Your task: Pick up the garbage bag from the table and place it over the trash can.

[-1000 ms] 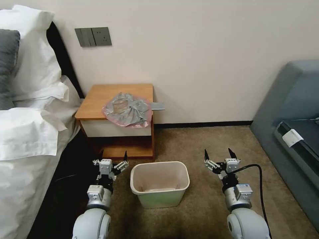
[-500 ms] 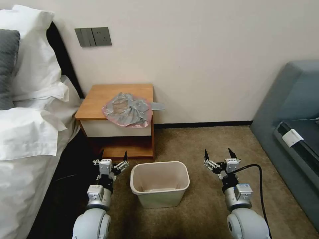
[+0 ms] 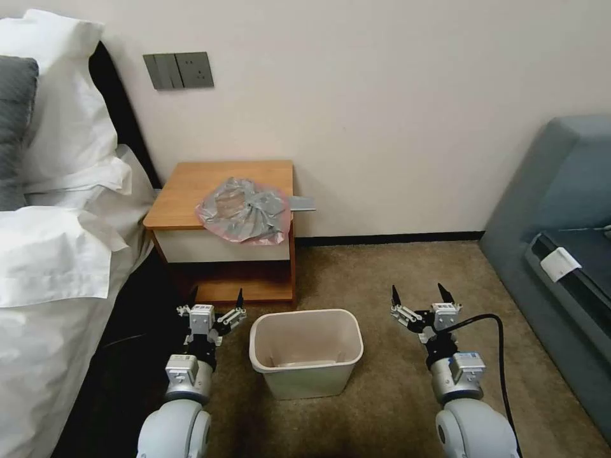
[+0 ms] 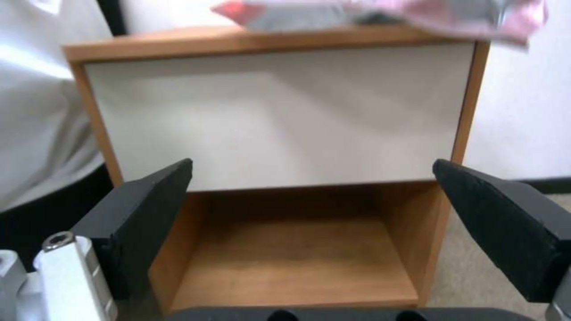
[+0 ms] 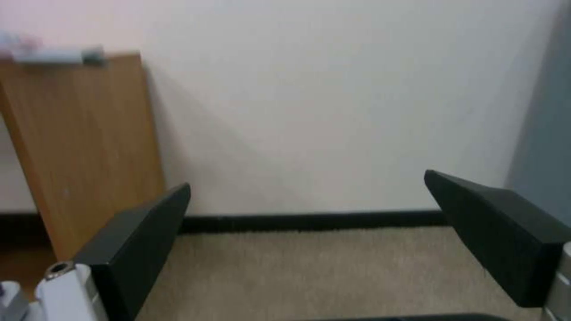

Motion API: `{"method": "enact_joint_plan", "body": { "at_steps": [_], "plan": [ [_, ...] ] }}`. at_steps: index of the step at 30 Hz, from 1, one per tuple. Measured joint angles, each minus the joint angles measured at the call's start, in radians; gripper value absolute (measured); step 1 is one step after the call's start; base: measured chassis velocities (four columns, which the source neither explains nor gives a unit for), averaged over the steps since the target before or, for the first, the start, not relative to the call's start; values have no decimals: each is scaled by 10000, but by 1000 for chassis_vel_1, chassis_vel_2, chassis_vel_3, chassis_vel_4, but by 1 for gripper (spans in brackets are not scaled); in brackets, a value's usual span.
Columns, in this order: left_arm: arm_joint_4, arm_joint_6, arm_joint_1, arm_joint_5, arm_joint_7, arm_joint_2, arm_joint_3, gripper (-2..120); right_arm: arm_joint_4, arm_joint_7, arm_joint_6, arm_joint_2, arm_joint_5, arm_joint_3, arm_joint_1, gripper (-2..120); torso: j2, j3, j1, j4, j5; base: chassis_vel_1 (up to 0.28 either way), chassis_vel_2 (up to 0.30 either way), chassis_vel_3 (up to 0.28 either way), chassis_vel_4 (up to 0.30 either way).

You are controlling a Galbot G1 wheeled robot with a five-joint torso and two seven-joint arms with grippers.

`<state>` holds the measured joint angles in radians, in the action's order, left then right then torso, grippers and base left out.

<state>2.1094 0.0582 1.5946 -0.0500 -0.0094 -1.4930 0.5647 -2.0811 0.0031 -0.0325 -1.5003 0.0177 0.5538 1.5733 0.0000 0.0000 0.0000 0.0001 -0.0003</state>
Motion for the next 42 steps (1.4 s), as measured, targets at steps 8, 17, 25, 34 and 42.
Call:
{"method": "enact_joint_plan", "body": {
  "at_steps": [8,17,25,34,42],
  "plan": [
    [1594,871,656,-762,-168,107,224,100,-2001,89,-855,-22,519,124,631,100,0,0,-1,0,2,0,0,0,0],
    [3420,1854,1414,-1628,-359,230,475,100,-4168,189,-1810,-45,1103,263,1332,100,0,-1,0,0,0,0,0,0,0],
    [3987,2529,1919,-2212,-484,314,648,100,-4298,223,-2118,-56,1287,303,1549,100,0,0,0,0,3,0,0,0,0],
    [3977,2114,1997,-1880,-465,663,816,100,-4248,878,-2467,718,2917,58,1407,100,0,-1,0,-6,4,0,0,0,0],
    [3941,1773,2019,-1606,-413,867,908,100,-4026,1267,-2441,1364,4561,-128,1056,100,0,0,0,0,3,0,0,0,0]
  ]
}}
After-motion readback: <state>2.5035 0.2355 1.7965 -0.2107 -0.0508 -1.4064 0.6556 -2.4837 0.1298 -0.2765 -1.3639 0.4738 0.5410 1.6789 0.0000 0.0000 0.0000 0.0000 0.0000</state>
